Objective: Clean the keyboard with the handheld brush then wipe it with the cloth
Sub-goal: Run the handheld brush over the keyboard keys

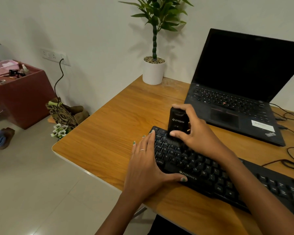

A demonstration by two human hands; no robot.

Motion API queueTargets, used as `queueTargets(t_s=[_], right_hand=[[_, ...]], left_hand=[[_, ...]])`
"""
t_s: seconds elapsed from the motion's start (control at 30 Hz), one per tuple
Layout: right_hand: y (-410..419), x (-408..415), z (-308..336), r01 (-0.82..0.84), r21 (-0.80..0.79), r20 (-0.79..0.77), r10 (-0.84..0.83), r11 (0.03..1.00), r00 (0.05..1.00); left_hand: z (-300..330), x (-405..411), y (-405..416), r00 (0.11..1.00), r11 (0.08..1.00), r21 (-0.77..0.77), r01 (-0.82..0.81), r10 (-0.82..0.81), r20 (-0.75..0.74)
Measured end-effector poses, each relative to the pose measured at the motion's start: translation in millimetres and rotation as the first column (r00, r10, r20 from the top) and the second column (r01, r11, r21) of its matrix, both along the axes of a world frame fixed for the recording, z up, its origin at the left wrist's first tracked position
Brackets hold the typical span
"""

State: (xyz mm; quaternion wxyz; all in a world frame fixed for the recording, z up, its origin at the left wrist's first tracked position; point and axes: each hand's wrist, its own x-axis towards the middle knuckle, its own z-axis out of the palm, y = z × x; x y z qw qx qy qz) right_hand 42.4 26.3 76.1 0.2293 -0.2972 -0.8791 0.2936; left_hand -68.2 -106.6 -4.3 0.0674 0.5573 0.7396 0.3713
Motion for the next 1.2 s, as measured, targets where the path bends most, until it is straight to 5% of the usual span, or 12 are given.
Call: queueTargets(t_s=[0.07,0.2,0.6,0.73,0.87,1.03,1.2], right_hand=[[2.1,0.0,-1.6,0.048,0.025,-0.007,-0.048,0.999,0.999],[-17.8,-4.7,-1.1,-0.129,-0.069,-0.006,0.129,0.989,0.992],[-4.3,-7.5,-1.9,-0.008,0.0,-0.005,0.008,1.0,1.0],[-14.7,-8.2,-2.0,-0.109,-0.059,-0.027,0.107,0.992,0.994],[-0.5,-8.9,0.9,0.051,0.044,0.004,-0.051,0.998,0.999],[-16.5,-6.2,0.1,-0.099,-0.081,-0.03,0.097,0.992,0.995],[-14.7,-9.0,-2.1,0.022,0.055,-0.005,-0.022,0.998,1.0]], left_hand=[[0.1,0.7,-0.6,1.0,1.0,0.004,0.004,-0.004,0.009],[1.4,0.2,-1.2,0.997,1.0,0.021,0.023,-0.024,0.073],[5.4,-0.2,-3.4,0.993,1.0,-0.006,0.015,-0.014,0.113],[4.8,-0.8,-3.3,0.993,1.0,0.005,0.014,-0.014,0.12],[3.9,-0.8,-3.6,0.992,1.0,0.004,0.015,-0.015,0.129],[2.6,-1.7,-4.0,0.989,1.0,0.01,0.024,-0.025,0.146],[3.4,-0.7,-4.7,0.987,1.0,0.018,0.023,-0.026,0.159]])
